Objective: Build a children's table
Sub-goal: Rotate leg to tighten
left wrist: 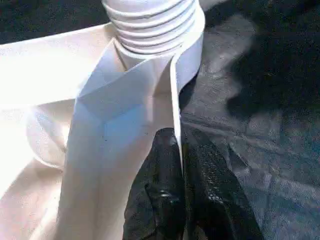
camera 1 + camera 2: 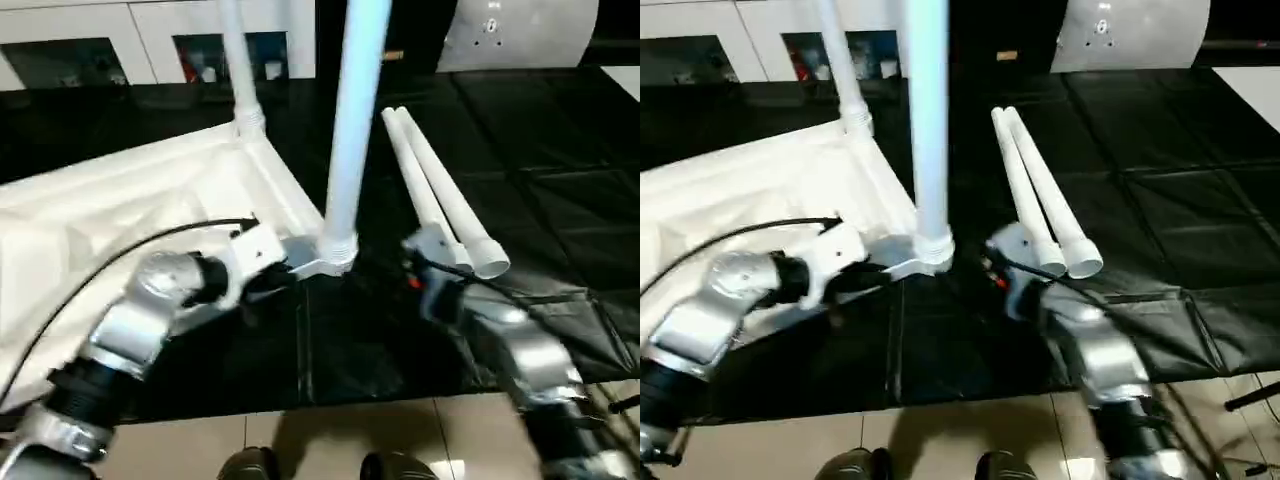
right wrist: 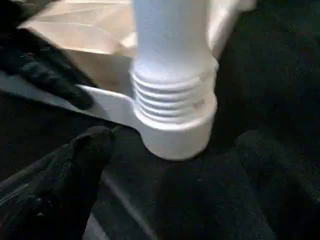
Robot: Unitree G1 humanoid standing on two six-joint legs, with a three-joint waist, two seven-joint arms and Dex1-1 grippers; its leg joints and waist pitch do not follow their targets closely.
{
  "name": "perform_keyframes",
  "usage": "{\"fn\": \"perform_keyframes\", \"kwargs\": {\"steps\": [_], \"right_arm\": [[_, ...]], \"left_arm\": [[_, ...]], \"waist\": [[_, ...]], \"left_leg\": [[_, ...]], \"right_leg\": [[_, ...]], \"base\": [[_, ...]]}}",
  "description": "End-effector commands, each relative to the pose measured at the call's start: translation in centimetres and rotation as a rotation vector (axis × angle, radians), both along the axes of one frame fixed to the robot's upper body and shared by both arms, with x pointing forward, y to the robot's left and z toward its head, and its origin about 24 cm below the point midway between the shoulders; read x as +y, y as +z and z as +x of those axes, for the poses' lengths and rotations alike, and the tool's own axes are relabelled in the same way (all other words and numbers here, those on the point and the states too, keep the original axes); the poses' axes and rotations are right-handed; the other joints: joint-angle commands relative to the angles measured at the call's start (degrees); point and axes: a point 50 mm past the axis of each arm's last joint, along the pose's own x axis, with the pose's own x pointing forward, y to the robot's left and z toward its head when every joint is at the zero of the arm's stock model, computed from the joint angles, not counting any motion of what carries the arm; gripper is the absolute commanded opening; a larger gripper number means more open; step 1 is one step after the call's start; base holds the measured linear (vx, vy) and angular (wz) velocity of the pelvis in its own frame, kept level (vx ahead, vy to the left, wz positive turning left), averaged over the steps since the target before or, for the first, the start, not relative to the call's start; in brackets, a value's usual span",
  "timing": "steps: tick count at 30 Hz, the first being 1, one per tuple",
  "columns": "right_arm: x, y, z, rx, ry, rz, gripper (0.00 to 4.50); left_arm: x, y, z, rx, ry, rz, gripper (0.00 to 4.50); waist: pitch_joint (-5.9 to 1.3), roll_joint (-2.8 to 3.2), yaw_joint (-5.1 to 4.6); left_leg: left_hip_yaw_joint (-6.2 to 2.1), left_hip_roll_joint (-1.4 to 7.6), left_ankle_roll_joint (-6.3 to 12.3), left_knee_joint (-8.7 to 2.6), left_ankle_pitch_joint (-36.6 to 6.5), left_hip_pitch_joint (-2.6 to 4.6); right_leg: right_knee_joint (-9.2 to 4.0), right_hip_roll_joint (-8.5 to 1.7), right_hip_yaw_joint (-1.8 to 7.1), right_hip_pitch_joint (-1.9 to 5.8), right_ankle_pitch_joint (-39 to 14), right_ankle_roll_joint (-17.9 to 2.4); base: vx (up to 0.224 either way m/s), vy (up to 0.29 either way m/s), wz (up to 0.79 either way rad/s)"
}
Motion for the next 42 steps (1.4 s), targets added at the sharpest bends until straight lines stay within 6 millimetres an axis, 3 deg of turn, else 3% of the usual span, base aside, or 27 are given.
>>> {"fn": "perform_keyframes", "kwargs": {"steps": [1, 8, 14, 21, 25, 31, 39, 42], "right_arm": [[-0.2, 1.0, -0.1, -0.039, 0.060, 0.002, 4.44], [-0.3, 1.8, -0.2, -0.075, 0.226, -0.082, 4.44], [0.3, 1.5, -0.6, -0.042, 0.354, -0.088, 4.28], [0.8, 1.6, 0.1, -0.025, 0.374, -0.053, 3.70], [0.9, 1.5, 0.1, -0.013, 0.391, -0.036, 3.28], [0.9, 1.3, -0.1, 0.002, 0.410, -0.034, 2.82], [1.3, 0.1, -1.0, 0.067, 0.395, -0.010, 2.65], [1.8, -1.0, -1.1, 0.108, 0.296, -0.024, 2.65]], "left_arm": [[-0.6, 0.1, -0.9, 0.042, -0.171, 0.031, 0.00], [-0.5, -0.5, -1.9, 0.114, -0.361, 0.083, 0.00], [-0.7, -0.5, -1.6, 0.103, -0.379, 0.082, 0.00], [-0.7, -0.6, -1.6, 0.106, -0.400, 0.081, 0.00], [-0.5, -0.7, -1.6, 0.106, -0.398, 0.088, 0.00], [-0.3, -0.8, -1.6, 0.110, -0.397, 0.089, 0.00], [-0.5, -1.0, -1.7, 0.117, -0.366, 0.052, 0.00], [-1.1, -0.6, -1.3, 0.090, -0.263, -0.024, 0.00]], "waist": [[-4.26, 0.30, 0.04], [-4.32, 0.25, 0.60], [-4.64, 0.15, 1.06], [-4.79, 0.10, 1.31], [-5.06, -0.12, 1.35], [-4.97, -0.05, 1.39], [-4.80, 0.01, 1.46], [-4.38, 0.08, 1.39]], "left_leg": [[-1.30, 3.69, 6.74, -3.60, -3.5, 0.88], [-1.14, 3.79, 6.32, -3.57, -4.2, 1.01], [-1.07, 3.82, 6.72, -3.33, -3.2, 1.04], [-1.05, 3.84, 6.60, -3.22, -2.9, 1.04], [-1.05, 3.72, 7.61, -2.99, -1.1, 0.90], [-1.05, 3.81, 7.29, -3.02, -1.8, 0.90], [-1.02, 3.81, 6.08, -3.11, -3.8, 0.93], [-1.03, 3.89, 5.14, -3.40, -6.0, 1.12]], "right_leg": [[-3.36, -5.66, 4.19, 3.29, 2.3, -14.0], [-3.38, -5.59, 4.10, 3.19, 0.2, -14.5], [-3.13, -5.61, 4.12, 3.24, 1.6, -14.9], [-3.01, -5.62, 4.11, 3.22, 1.3, -15.1], [-2.63, -5.60, 4.03, 3.33, 3.9, -15.4], [-2.77, -5.62, 4.00, 3.32, 2.2, -15.2], [-3.04, -5.65, 4.09, 3.24, -0.6, -14.8], [-3.52, -5.66, 4.15, 2.96, -4.0, -14.4]], "base": [[0.000, 0.000, 0.00], [0.000, 0.000, 0.00], [0.000, 0.000, 0.00], [0.000, 0.000, 0.00], [0.000, 0.000, 0.00], [0.000, 0.000, 0.00], [0.000, 0.000, 0.00], [0.000, 0.000, 0.00]]}}
